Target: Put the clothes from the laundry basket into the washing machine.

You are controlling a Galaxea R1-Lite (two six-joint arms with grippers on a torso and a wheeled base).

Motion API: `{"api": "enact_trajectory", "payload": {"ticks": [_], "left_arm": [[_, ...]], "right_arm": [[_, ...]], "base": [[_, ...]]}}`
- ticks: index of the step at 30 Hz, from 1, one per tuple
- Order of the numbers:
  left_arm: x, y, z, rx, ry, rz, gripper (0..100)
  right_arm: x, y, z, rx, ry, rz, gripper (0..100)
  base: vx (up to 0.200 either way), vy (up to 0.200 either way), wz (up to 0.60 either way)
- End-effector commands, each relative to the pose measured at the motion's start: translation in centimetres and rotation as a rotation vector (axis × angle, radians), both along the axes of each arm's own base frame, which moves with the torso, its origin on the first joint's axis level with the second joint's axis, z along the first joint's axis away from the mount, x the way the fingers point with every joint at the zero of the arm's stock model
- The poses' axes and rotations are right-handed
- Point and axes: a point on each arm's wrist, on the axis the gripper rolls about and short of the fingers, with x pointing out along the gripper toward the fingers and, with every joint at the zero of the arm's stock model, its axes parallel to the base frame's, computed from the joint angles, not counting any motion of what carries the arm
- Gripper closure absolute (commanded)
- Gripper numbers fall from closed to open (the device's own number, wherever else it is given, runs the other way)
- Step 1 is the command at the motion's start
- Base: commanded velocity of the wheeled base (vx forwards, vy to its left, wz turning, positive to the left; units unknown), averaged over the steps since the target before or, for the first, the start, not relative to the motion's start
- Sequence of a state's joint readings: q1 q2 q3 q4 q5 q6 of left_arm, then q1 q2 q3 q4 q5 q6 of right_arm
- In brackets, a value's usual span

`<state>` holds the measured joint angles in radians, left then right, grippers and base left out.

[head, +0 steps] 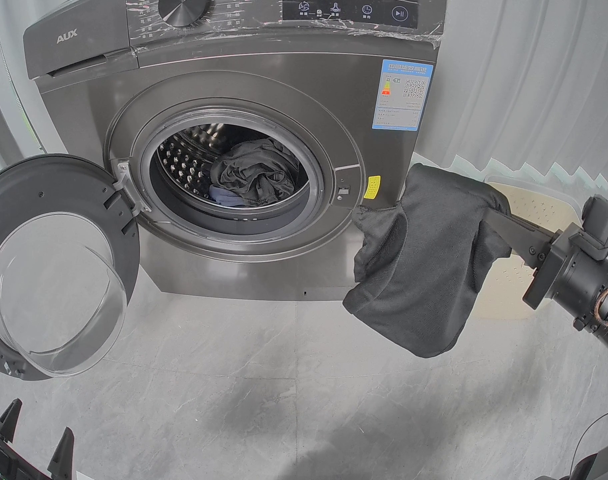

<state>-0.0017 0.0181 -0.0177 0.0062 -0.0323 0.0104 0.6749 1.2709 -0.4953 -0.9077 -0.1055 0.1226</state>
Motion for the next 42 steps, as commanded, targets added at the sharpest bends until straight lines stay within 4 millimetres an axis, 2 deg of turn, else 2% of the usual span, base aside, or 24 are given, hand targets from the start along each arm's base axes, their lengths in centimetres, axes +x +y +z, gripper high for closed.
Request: {"api": "enact_trajectory", "payload": {"ticks": [1, 11, 24, 27, 37, 42], "left_arm": [[0.0, 0.0, -0.5, 0.000, 0.003, 0.000, 0], [0.0, 0.0, -0.5, 0.002, 0.003, 0.000, 0], [0.0, 0.0, -0.5, 0.000, 0.000, 0.003, 0], [0.0, 0.0, -0.5, 0.013, -0.004, 0.011, 0], [0.0, 0.0, -0.5, 0.037, -0.006, 0.017, 0], [0.0, 0.0, -0.5, 0.059, -0.008, 0.003, 0]], "right_arm": [[0.1, 0.0, 0.0, -0.001, 0.001, -0.002, 100], [0.1, 0.0, 0.0, -0.001, 0.001, -0.002, 100], [0.1, 0.5, -0.5, -0.016, 0.019, 0.017, 100], [-0.1, 1.5, -0.4, -0.012, 0.026, 0.064, 100], [2.1, 6.0, -1.2, -0.002, 0.024, 0.121, 100], [3.1, 7.0, -1.0, 0.031, 0.014, 0.120, 100]], "base": [[0.000, 0.200, 0.00], [0.000, 0.200, 0.00], [0.000, 0.000, 0.00], [0.000, 0.000, 0.00], [0.000, 0.000, 0.00], [0.000, 0.000, 0.00]]}}
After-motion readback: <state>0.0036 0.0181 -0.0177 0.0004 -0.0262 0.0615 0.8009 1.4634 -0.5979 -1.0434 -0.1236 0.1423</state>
